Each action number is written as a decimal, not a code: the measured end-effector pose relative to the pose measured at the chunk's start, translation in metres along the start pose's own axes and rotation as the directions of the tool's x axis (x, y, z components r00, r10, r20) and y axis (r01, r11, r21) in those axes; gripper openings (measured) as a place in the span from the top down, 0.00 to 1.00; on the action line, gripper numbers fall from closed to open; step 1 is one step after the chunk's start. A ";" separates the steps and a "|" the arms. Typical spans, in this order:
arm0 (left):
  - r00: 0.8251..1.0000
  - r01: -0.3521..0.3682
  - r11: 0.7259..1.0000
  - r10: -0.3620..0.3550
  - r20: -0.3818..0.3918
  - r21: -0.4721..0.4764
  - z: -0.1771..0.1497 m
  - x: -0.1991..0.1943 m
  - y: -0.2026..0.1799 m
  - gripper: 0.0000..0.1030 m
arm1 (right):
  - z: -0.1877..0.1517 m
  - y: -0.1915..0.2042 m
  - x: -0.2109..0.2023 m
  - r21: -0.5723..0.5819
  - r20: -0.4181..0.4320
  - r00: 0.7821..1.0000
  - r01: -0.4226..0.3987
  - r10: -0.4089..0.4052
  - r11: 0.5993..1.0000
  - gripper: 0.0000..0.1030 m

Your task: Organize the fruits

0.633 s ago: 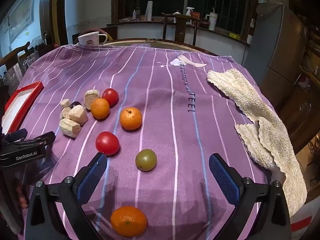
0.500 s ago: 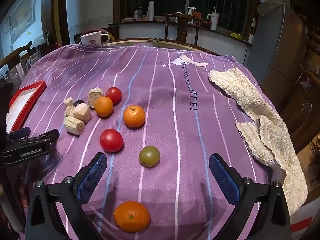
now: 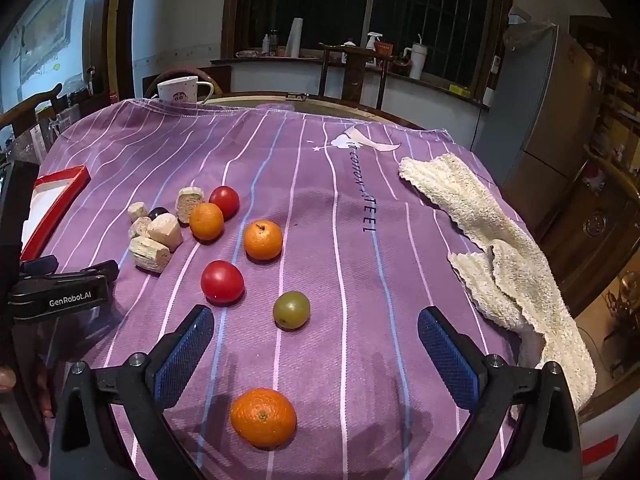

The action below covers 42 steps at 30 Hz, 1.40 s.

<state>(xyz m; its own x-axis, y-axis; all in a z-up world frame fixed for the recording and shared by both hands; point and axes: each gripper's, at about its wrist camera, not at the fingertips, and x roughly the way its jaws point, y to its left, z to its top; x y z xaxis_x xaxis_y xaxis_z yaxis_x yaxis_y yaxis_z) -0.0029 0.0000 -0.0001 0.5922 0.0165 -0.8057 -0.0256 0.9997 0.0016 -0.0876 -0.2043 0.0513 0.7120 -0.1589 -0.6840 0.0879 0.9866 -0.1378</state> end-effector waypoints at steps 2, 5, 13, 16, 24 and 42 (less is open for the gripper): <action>1.000 0.000 1.000 0.000 0.000 0.000 0.000 0.000 0.000 0.00 | -0.001 0.000 0.000 0.001 0.002 1.000 0.005 -0.005 1.000 0.00; 1.000 0.004 1.000 -0.004 -0.002 0.009 0.000 0.000 -0.001 0.00 | 0.000 -0.002 -0.001 0.005 0.006 1.000 0.009 -0.009 1.000 0.00; 0.994 -0.029 0.995 0.019 0.106 0.095 -0.014 -0.036 -0.021 0.00 | -0.001 -0.005 -0.016 0.006 0.053 0.998 0.032 -0.033 0.999 0.00; 0.977 -0.058 0.992 0.033 0.210 0.115 -0.021 -0.066 -0.028 0.00 | -0.001 -0.006 -0.024 0.008 0.078 0.996 0.042 -0.042 0.999 0.00; 0.935 -0.085 0.990 0.040 0.353 0.115 -0.031 -0.113 -0.028 0.01 | -0.001 -0.005 -0.038 0.003 0.122 0.991 0.057 -0.057 0.998 0.00; 0.949 0.030 0.997 -0.052 0.310 0.076 -0.059 -0.131 -0.018 0.01 | -0.007 -0.012 -0.053 0.020 0.147 0.987 0.061 -0.063 0.998 0.00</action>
<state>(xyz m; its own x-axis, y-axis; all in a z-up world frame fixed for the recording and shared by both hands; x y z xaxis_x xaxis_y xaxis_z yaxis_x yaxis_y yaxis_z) -0.1281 -0.0209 0.0704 0.8131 -0.0306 -0.5813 0.0534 0.9983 0.0221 -0.1314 -0.2075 0.0838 0.7995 -0.2136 -0.5614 0.1449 0.9756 -0.1649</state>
